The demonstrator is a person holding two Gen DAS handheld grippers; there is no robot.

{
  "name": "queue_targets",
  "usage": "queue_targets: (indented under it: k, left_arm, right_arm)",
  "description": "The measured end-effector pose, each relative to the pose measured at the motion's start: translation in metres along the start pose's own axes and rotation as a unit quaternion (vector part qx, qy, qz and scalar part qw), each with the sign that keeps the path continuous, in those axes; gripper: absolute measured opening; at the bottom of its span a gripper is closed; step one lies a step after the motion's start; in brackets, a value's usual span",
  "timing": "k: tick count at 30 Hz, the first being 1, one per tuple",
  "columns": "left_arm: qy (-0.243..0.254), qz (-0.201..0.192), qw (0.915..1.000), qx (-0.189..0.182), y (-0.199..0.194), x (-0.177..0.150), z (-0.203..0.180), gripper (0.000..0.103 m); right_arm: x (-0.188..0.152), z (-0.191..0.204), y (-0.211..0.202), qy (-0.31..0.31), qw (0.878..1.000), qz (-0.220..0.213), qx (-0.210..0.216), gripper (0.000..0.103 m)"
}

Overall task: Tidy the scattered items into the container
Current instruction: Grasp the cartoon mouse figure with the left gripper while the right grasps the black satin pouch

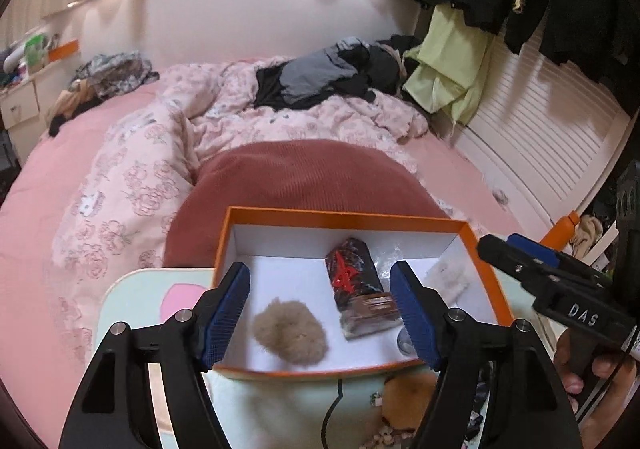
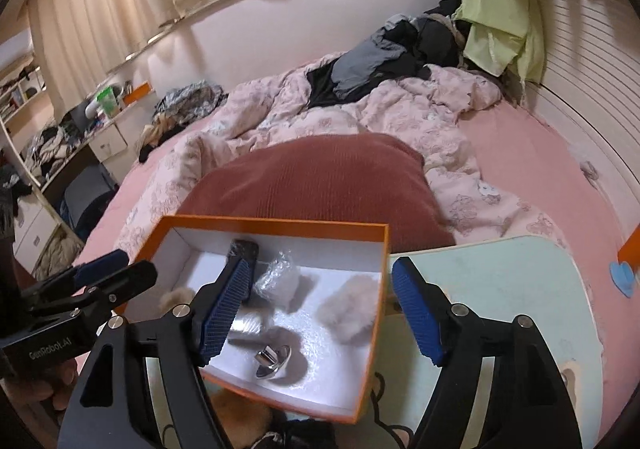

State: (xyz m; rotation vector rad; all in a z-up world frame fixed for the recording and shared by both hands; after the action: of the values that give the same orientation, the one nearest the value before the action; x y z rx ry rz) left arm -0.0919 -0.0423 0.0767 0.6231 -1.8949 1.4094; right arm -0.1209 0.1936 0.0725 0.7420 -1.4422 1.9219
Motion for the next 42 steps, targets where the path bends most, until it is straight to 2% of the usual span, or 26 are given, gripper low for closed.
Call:
queue_targets:
  k: [5, 9, 14, 19, 21, 22, 23, 24, 26, 32, 33, 34, 35, 36, 39, 42]
  left_arm:
    - [-0.007, -0.006, 0.9999, -0.006, -0.032, -0.011, 0.001, 0.075]
    - [0.000, 0.017, 0.9998, -0.014, -0.047, -0.043, -0.009, 0.078]
    - [0.006, 0.077, 0.9968, -0.021, -0.046, -0.099, -0.023, 0.078]
    - [0.008, 0.120, 0.9927, 0.013, -0.037, -0.146, -0.024, 0.078]
    - [0.032, 0.101, 0.9933, 0.045, -0.037, -0.155, -0.027, 0.087]
    - [0.045, 0.108, 0.9912, 0.061, -0.034, -0.160, -0.028, 0.092]
    - [0.064, 0.105, 0.9897, 0.073, -0.032, -0.163, -0.030, 0.096]
    - [0.063, 0.098, 0.9907, 0.069, -0.031, -0.166, -0.030, 0.097]
    - [0.059, 0.088, 0.9919, 0.071, -0.031, -0.170, -0.030, 0.101]
    - [0.053, 0.086, 0.9921, 0.074, -0.031, -0.169, -0.025, 0.100]
    - [0.046, 0.077, 0.9929, 0.078, -0.034, -0.167, -0.024, 0.099]
    - [0.041, 0.067, 0.9936, 0.081, -0.039, -0.165, -0.026, 0.094]
    - [0.035, 0.054, 0.9949, 0.077, -0.044, -0.164, -0.026, 0.086]
    - [0.030, 0.045, 0.9967, 0.061, -0.050, -0.163, -0.027, 0.084]
    - [0.023, 0.030, 0.9993, 0.000, -0.060, -0.156, -0.040, 0.083]
    - [0.051, 0.026, 0.9977, -0.036, -0.059, -0.150, -0.064, 0.079]
  right_arm:
    - [-0.003, 0.004, -0.034, -0.017, 1.000, -0.024, -0.011, 0.075]
    - [-0.026, 0.009, -0.061, -0.036, 0.999, -0.024, -0.024, 0.075]
    - [-0.081, 0.006, -0.069, -0.042, 0.998, 0.025, -0.038, 0.075]
    - [-0.126, -0.001, -0.069, -0.039, 0.995, 0.071, -0.056, 0.075]
    - [-0.138, -0.004, -0.066, -0.041, 0.993, 0.081, -0.072, 0.075]
    - [-0.145, -0.006, -0.062, -0.041, 0.992, 0.093, -0.079, 0.075]
    - [-0.149, -0.008, -0.060, -0.046, 0.991, 0.092, -0.087, 0.081]
    - [-0.153, -0.008, -0.059, -0.063, 0.989, 0.084, -0.108, 0.087]
    - [-0.159, -0.009, -0.057, -0.065, 0.989, 0.073, -0.111, 0.093]
    - [-0.160, -0.015, -0.051, -0.063, 0.989, 0.068, -0.115, 0.096]
    - [-0.160, -0.015, -0.050, -0.062, 0.989, 0.068, -0.115, 0.096]
    - [-0.159, -0.016, -0.051, -0.062, 0.989, 0.067, -0.115, 0.096]
    - [-0.159, -0.017, -0.050, -0.062, 0.989, 0.067, -0.115, 0.096]
    - [-0.157, -0.016, -0.052, -0.062, 0.989, 0.067, -0.115, 0.096]
    - [-0.159, -0.015, -0.057, -0.061, 0.990, 0.063, -0.114, 0.096]
    - [-0.161, -0.014, -0.059, -0.056, 0.989, 0.060, -0.120, 0.096]
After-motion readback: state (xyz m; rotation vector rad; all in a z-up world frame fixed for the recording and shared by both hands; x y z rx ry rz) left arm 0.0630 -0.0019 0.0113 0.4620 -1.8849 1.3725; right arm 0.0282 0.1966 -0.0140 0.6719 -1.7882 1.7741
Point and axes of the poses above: each gripper's, at about its wrist camera, not at the fingertips, and y roughly the way its jaws point, z to its left, x to its top, the point moved 1 cm from there along y, roughly the way its jaws point, and after that the axes turned 3 degrees about -z, right-handed, at the moved point
